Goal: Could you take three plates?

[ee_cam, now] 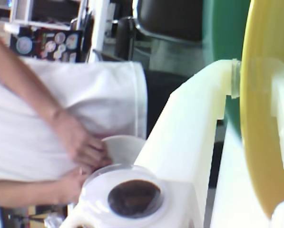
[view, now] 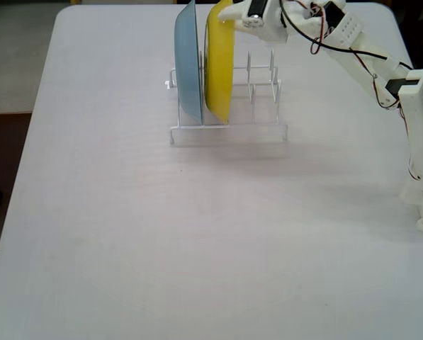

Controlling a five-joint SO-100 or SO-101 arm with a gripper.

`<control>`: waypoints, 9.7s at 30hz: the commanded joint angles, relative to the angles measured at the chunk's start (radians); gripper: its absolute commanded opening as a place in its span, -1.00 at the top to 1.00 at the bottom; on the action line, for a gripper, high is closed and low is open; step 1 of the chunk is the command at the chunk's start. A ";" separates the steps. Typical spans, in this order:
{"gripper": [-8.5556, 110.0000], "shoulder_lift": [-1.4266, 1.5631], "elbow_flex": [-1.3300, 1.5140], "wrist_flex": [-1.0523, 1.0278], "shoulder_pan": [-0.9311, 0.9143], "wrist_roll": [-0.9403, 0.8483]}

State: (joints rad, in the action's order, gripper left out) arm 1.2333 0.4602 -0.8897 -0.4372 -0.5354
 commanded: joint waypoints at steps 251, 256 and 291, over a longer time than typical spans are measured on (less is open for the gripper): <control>0.86 2.074 2.677 0.253 0.446 0.531; 0.86 2.074 2.677 0.253 0.446 0.531; 0.86 2.074 2.677 0.253 0.446 0.531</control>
State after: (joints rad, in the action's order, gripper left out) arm 3.2889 3.1416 -0.6366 0.0153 -0.0077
